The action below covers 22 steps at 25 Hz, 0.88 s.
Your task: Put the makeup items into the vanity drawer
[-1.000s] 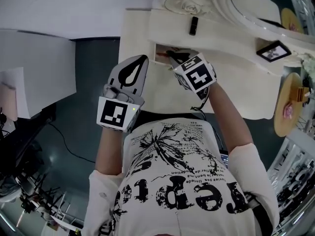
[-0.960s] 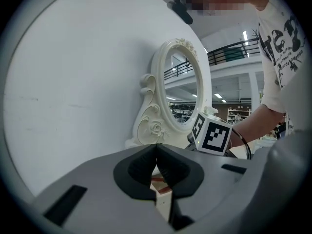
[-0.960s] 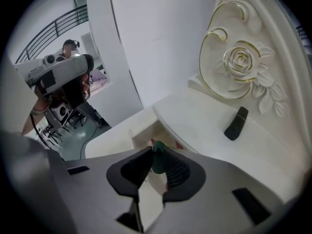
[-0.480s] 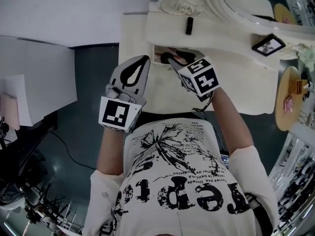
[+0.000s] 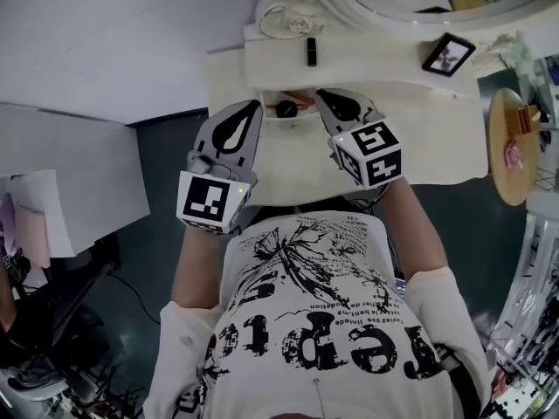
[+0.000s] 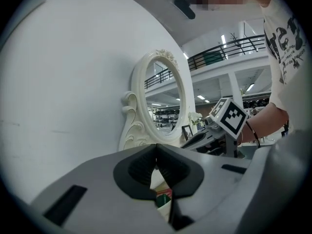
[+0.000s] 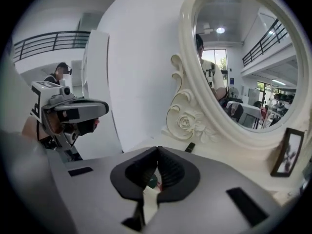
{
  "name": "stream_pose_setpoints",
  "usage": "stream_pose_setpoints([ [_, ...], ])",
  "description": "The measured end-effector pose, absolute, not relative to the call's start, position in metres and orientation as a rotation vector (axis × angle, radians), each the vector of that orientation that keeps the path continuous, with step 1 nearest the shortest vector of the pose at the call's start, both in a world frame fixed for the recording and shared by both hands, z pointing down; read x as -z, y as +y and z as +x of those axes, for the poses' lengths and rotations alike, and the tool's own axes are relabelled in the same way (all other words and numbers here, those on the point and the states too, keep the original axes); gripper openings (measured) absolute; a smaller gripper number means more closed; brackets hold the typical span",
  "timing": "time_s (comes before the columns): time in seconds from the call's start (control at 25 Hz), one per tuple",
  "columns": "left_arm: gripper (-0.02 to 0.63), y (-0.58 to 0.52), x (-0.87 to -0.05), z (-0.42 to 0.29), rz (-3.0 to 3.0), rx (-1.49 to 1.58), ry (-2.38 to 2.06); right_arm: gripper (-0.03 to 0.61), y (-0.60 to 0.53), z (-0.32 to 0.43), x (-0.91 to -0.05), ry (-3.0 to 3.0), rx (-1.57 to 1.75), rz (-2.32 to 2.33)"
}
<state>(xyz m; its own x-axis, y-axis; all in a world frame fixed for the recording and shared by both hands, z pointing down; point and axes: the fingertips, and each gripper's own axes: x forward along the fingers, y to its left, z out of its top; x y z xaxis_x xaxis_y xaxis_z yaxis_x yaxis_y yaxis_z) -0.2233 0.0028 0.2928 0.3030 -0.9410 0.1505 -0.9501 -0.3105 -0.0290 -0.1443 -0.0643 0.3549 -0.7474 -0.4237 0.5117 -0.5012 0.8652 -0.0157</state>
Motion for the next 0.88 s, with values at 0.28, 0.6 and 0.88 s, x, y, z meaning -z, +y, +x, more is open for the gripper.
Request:
stream_pose_setpoints([
  [0.28,0.012,-0.008,-0.273,-0.217,2.47,-0.224,-1.854,0.015,-0.064,-0.118,-0.3,-2.739,-0.01,0.744],
  [0.6,0.012,-0.015,-0.245,-0.209,2.441,-0.172,-1.91,0.012,-0.07,-0.089,-0.249,-2.923,0.104,0.823],
  [0.88,0.012,-0.022,-0.241,-0.194,2.42,-0.183,-1.932,0.012,-0.082,-0.072,-0.242,-2.952,0.077,0.837],
])
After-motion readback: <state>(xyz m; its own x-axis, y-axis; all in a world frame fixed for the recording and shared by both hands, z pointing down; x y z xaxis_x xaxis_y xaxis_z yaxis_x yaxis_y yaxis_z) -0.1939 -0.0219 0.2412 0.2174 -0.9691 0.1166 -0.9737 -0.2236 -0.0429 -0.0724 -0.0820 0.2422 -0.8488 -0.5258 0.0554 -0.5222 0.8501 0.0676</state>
